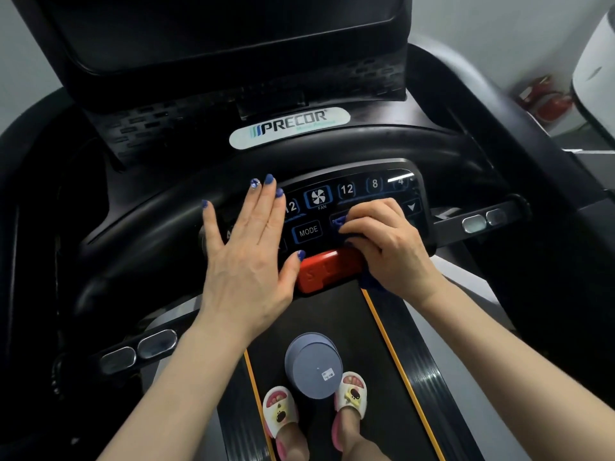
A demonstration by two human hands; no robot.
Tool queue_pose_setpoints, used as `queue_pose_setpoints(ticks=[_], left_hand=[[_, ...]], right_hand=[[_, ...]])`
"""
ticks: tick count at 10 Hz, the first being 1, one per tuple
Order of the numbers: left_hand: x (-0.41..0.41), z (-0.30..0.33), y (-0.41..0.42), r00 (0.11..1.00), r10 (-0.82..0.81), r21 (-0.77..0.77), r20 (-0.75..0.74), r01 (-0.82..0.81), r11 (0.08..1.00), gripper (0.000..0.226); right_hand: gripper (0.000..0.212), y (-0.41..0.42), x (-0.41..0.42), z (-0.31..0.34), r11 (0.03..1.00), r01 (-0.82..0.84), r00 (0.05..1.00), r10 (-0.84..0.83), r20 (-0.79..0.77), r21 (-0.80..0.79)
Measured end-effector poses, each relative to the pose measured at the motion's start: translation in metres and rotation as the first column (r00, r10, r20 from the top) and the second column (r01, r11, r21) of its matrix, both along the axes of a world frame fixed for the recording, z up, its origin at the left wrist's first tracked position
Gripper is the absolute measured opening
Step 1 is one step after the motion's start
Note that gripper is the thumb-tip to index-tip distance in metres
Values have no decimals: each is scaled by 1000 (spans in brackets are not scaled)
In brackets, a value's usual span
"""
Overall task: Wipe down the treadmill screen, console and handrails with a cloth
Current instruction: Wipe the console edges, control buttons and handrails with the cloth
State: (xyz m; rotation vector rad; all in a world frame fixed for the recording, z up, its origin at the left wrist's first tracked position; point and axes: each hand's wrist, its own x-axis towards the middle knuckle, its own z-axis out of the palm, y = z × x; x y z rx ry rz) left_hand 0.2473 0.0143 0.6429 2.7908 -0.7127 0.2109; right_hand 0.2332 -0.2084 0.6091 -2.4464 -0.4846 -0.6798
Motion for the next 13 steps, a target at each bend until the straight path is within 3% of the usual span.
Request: queue_pose_setpoints(ticks=[6,10,11,13], left_hand=[[1,-7,-9,1000,10,-11,-16,-11,1000,73],[2,-10,-9,1000,5,-22,-14,-6,1000,73],[2,-10,-9,1000,3,-28,-18,-3,1000,73],[2,-4,-8,1000,-5,-32,-14,4,999,74]], right_hand=[[5,21,15,8,956,223,972,-233,31,191],[3,40,37,18,940,254,961,-272,51,229],[4,37,40,17,967,188,977,-202,67,174],[4,28,38,15,936,269,954,-291,69,227]])
